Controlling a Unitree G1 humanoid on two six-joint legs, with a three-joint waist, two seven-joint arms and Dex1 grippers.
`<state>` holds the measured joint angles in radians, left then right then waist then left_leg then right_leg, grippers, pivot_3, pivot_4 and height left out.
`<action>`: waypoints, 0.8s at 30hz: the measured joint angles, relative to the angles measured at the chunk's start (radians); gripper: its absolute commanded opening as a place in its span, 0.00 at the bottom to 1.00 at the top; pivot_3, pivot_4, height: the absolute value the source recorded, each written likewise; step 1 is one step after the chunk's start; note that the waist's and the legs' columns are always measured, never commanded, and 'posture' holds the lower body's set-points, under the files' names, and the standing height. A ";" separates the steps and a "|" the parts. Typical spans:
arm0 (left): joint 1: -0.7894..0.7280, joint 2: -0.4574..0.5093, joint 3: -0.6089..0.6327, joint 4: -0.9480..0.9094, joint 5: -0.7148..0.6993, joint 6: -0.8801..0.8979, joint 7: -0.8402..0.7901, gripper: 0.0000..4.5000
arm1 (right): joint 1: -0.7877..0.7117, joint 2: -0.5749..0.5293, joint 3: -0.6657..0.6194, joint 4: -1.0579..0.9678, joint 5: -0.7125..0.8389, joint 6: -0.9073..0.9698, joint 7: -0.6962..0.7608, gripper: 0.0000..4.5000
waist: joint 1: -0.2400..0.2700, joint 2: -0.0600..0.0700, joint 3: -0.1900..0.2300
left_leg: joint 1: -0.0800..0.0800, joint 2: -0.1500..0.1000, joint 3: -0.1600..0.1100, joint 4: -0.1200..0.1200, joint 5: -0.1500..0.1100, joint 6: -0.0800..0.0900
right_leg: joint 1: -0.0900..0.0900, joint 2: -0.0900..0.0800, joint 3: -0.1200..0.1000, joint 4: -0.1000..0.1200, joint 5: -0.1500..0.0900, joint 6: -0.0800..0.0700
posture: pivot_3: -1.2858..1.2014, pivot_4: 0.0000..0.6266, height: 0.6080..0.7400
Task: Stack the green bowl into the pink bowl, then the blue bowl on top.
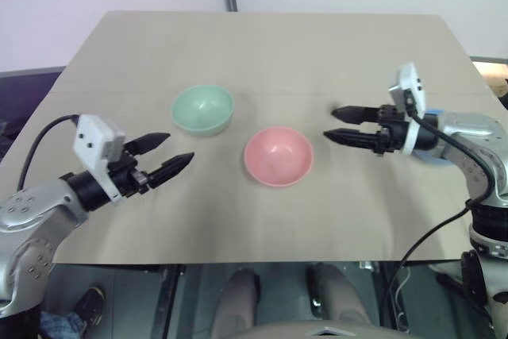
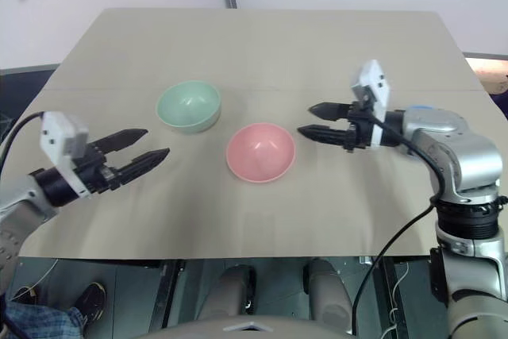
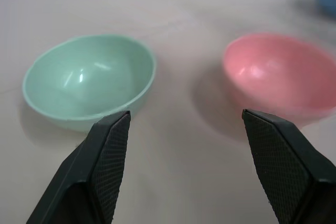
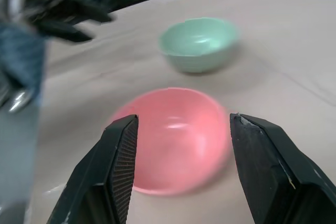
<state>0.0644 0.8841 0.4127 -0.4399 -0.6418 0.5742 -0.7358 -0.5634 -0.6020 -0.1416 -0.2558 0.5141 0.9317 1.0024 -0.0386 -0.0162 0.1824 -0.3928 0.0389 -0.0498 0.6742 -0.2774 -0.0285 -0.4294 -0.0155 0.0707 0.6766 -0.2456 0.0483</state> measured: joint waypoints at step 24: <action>-0.627 0.015 -0.548 0.697 0.604 -0.567 -0.275 0.80 | 0.052 -0.057 -0.025 0.033 0.033 -0.112 -0.120 0.68 | -0.002 0.000 0.000 | -0.003 0.000 0.000 0.000 0.000 0.000 | -0.003 0.000 0.000 0.001 0.000 0.000 | 0.52 0.24 1.00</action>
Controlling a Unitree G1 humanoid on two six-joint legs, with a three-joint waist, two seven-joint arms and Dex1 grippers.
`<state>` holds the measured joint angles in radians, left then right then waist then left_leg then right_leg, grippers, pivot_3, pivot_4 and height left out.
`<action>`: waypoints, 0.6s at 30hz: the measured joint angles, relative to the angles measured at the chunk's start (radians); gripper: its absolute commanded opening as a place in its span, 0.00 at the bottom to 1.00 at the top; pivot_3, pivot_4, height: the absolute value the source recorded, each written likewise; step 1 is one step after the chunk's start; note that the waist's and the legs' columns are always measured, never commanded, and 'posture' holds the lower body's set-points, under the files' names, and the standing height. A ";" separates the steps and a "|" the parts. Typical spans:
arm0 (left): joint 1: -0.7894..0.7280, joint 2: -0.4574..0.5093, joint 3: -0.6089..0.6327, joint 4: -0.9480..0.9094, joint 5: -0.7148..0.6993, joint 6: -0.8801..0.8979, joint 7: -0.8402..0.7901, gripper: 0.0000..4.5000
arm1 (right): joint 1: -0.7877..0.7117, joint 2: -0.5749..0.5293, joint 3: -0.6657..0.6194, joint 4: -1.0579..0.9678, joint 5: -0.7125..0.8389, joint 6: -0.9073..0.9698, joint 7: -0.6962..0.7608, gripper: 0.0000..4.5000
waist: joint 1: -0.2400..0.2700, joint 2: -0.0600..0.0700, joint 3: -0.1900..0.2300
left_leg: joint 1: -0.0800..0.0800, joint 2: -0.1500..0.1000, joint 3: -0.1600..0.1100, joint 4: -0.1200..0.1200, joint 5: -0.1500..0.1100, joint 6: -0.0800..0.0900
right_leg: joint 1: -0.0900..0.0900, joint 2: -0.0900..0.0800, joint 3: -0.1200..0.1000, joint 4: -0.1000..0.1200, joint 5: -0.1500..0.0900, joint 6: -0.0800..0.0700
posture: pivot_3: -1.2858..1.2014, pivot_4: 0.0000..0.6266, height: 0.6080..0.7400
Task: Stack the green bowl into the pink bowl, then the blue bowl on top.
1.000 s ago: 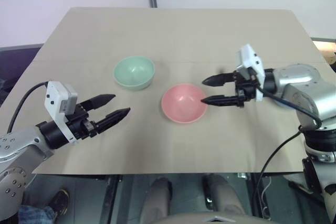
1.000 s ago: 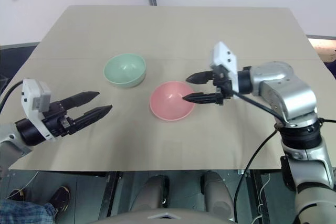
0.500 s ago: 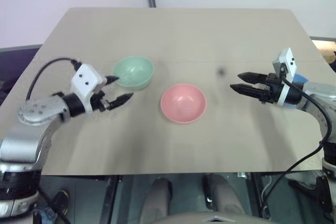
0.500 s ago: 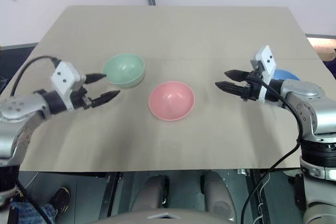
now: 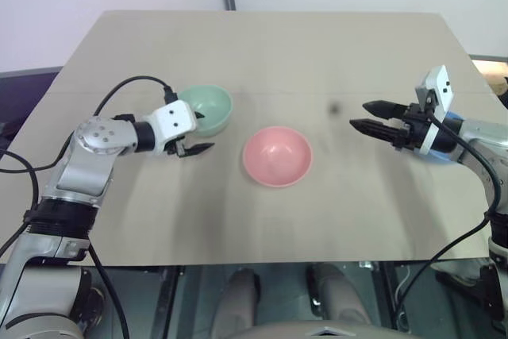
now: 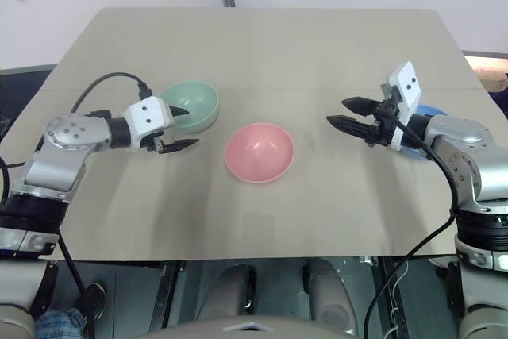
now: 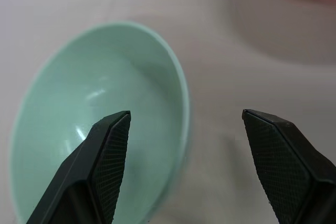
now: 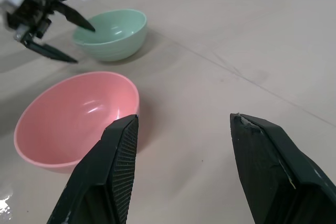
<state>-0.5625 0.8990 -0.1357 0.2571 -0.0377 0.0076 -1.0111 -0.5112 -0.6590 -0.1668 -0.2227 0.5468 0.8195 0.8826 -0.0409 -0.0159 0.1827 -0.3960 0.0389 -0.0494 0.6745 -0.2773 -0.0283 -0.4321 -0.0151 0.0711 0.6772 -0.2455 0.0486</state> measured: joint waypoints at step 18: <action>-0.047 -0.042 -0.031 0.075 0.074 -0.076 -0.054 0.00 | 0.039 -0.031 -0.018 -0.073 0.163 -0.015 0.068 0.69 | 0.000 0.000 0.000 | 0.000 0.000 -0.001 0.002 0.000 0.000 | 0.000 0.000 0.000 0.001 0.000 0.000 | 0.52 0.24 1.00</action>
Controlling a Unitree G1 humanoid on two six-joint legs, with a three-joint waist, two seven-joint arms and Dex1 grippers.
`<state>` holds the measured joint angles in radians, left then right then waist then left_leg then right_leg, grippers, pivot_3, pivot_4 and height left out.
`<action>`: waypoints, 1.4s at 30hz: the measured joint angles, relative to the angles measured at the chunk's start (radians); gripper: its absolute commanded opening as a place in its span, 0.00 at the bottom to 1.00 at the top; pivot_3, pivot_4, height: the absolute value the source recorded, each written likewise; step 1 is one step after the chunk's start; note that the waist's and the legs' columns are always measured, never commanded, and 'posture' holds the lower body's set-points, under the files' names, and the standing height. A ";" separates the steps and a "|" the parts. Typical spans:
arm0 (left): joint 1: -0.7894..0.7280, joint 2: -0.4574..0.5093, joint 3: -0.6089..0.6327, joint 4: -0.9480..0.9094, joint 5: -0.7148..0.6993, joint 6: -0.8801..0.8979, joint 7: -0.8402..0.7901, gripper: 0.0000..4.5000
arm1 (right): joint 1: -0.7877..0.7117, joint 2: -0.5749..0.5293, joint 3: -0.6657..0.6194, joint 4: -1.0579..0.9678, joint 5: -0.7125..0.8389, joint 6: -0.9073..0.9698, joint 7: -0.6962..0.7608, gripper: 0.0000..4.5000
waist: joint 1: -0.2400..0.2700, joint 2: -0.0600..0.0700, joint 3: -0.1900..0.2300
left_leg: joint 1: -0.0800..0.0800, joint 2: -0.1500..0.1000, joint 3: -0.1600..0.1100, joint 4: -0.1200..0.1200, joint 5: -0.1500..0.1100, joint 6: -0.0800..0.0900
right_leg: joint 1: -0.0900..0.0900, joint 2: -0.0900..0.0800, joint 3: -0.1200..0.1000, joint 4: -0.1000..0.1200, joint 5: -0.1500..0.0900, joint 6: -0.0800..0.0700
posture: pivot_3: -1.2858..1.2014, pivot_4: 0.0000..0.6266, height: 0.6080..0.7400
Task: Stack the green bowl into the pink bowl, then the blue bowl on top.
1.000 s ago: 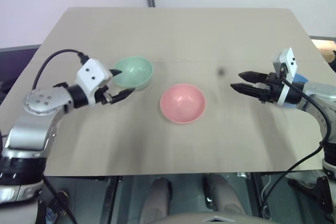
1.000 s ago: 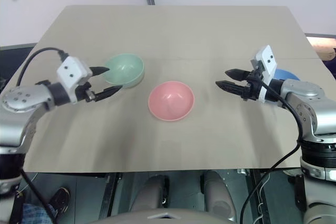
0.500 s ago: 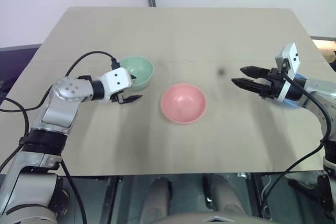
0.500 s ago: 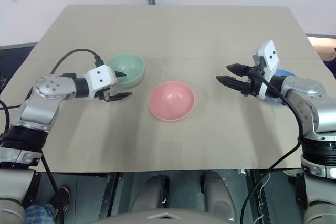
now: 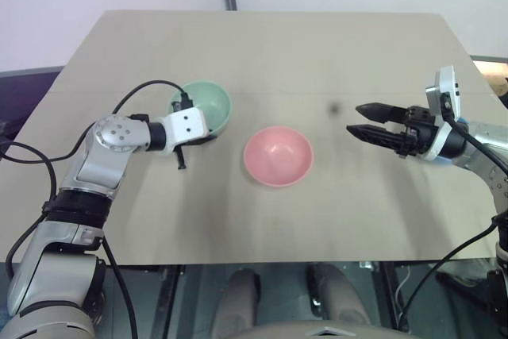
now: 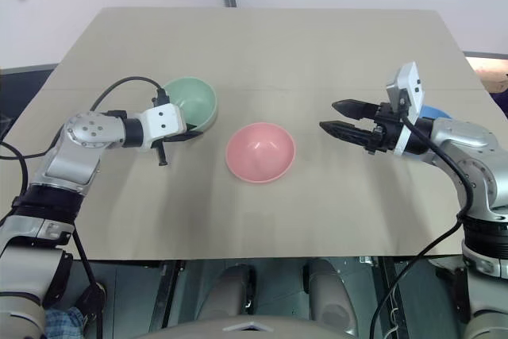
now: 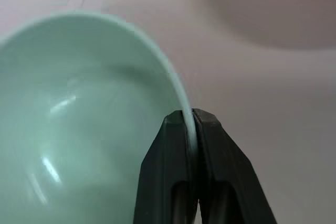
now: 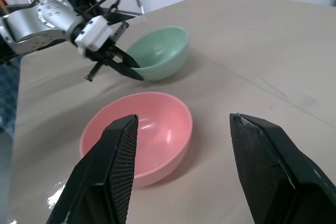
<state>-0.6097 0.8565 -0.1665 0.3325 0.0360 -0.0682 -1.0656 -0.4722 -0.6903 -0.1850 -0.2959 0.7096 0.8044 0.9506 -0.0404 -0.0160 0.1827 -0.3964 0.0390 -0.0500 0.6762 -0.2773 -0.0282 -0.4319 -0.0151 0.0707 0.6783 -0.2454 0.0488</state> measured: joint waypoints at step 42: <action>-0.033 -0.114 -0.110 -0.558 -0.223 0.219 -0.260 0.46 | 0.053 -0.030 -0.008 -0.036 0.021 -0.108 -0.024 0.69 | 0.001 0.000 0.000 | -0.001 0.000 -0.001 0.004 0.000 0.000 | 0.001 0.000 0.000 0.001 0.000 0.000 | 0.52 0.24 1.00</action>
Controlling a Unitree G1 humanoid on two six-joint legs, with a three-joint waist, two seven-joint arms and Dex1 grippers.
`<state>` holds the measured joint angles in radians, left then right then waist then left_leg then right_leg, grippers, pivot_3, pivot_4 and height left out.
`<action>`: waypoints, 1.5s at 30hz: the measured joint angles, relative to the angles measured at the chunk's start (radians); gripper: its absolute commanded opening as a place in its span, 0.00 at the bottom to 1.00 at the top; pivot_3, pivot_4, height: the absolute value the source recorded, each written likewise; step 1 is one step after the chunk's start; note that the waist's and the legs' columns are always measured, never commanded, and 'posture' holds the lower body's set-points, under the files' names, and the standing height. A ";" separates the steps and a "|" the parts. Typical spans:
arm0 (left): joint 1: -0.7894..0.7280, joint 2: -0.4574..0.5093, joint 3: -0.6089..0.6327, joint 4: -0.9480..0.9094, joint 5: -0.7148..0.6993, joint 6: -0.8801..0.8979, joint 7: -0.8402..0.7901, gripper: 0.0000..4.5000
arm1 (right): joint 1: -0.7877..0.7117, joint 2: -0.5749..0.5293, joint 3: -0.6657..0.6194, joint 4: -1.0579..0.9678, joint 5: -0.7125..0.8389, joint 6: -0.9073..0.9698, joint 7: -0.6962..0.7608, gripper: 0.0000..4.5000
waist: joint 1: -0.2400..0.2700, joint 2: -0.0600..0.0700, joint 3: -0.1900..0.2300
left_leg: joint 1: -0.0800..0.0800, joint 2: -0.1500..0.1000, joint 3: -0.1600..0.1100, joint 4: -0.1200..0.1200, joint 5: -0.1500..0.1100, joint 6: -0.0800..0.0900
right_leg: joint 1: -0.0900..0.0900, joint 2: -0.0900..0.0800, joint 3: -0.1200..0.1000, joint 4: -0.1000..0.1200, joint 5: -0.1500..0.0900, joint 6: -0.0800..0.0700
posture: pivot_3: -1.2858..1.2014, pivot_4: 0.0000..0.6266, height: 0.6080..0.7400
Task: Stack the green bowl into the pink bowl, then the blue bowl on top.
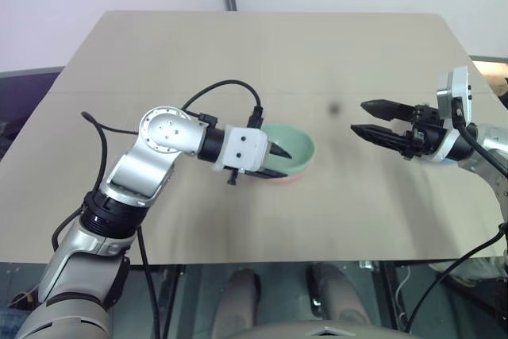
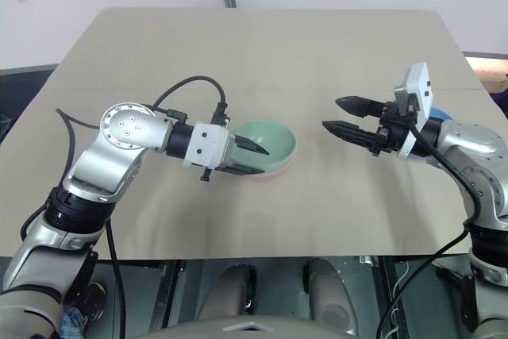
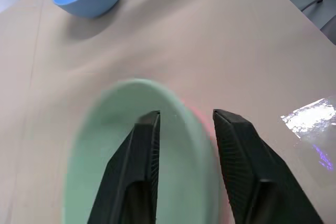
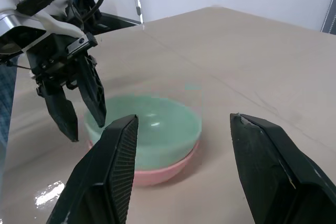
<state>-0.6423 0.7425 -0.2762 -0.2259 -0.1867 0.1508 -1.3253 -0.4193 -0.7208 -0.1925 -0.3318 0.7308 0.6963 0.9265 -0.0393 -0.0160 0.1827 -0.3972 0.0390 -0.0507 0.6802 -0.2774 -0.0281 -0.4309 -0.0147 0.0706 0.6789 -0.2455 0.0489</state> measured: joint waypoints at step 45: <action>0.339 0.206 0.713 -0.072 -0.798 0.742 0.130 0.48 | -0.018 -0.202 0.172 0.407 -0.412 0.073 -0.031 0.40 | -0.002 0.000 0.000 | 0.000 0.000 0.001 0.001 0.000 0.000 | 0.000 0.000 0.000 0.000 0.000 0.000 | 0.52 0.24 1.00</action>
<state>-0.3036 0.9487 0.4371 -0.2978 -0.9845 0.8925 -1.1951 -0.4374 -0.9226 -0.0207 0.0753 0.3191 0.7690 0.8959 -0.0414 -0.0160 0.1829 -0.3968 0.0394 -0.0497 0.6811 -0.2776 -0.0279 -0.4309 -0.0151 0.0710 0.6787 -0.2457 0.0491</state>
